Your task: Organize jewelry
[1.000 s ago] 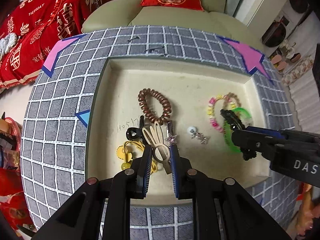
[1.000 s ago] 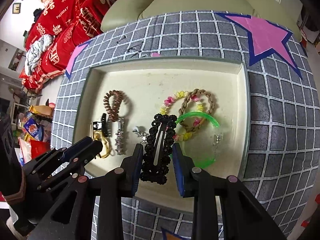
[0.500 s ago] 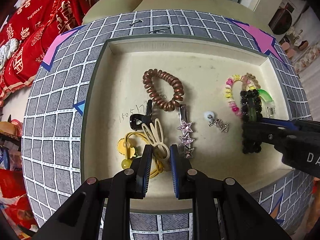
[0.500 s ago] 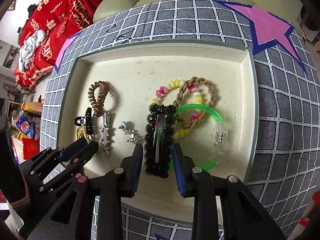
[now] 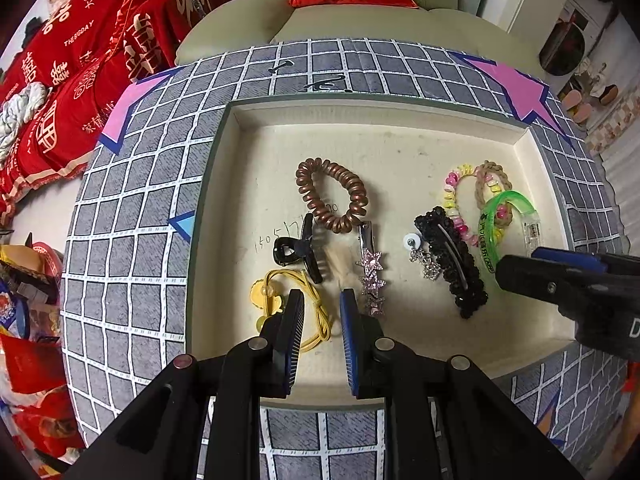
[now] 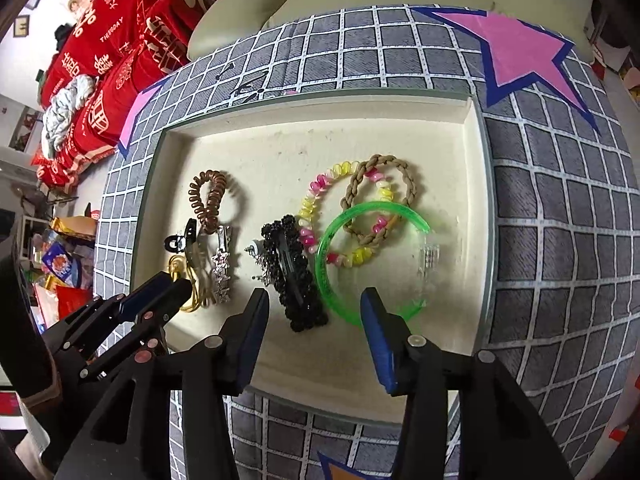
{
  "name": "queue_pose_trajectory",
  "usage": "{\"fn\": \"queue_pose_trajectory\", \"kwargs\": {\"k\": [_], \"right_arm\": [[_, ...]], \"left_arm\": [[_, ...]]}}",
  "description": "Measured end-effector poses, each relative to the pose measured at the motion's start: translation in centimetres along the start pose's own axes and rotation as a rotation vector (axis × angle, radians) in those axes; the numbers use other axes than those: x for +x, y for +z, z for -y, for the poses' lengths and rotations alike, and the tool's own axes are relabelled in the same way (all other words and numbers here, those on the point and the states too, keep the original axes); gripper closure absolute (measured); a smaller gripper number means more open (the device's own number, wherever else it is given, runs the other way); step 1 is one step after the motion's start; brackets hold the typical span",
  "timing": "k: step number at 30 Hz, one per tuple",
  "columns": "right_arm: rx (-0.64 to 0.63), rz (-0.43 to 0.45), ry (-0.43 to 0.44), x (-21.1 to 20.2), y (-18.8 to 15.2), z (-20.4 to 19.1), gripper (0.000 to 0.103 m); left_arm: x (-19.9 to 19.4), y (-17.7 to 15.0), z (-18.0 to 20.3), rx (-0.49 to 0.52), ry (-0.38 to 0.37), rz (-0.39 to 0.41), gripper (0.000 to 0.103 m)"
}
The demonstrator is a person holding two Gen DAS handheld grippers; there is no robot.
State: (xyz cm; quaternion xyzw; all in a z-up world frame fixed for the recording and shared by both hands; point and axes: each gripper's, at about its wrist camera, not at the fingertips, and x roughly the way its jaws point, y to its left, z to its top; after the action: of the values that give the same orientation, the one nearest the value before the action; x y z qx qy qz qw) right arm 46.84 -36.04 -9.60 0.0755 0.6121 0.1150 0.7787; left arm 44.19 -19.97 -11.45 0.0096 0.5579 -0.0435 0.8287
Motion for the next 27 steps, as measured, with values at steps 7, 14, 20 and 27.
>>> {"fn": "queue_pose_trajectory", "kwargs": {"k": [7,14,20,27], "right_arm": [[0.017,-0.012,-0.011,-0.4,-1.1,0.3,0.046],[0.030,0.009,-0.017,-1.4,-1.8,0.3,0.036],[0.048,0.021,-0.020,-2.4,-3.1,0.2,0.033],[0.066,0.023,-0.024,-3.2,-5.3,-0.4,0.024]], "left_arm": [[-0.6,-0.6,0.0,0.007,0.004,-0.015,0.067],[-2.8,-1.4,-0.2,-0.003,0.004,0.031,0.000],[-4.1,-2.6,-0.7,-0.020,0.002,0.022,0.000],[-5.8,-5.0,-1.3,-0.013,-0.003,0.016,0.000]]}}
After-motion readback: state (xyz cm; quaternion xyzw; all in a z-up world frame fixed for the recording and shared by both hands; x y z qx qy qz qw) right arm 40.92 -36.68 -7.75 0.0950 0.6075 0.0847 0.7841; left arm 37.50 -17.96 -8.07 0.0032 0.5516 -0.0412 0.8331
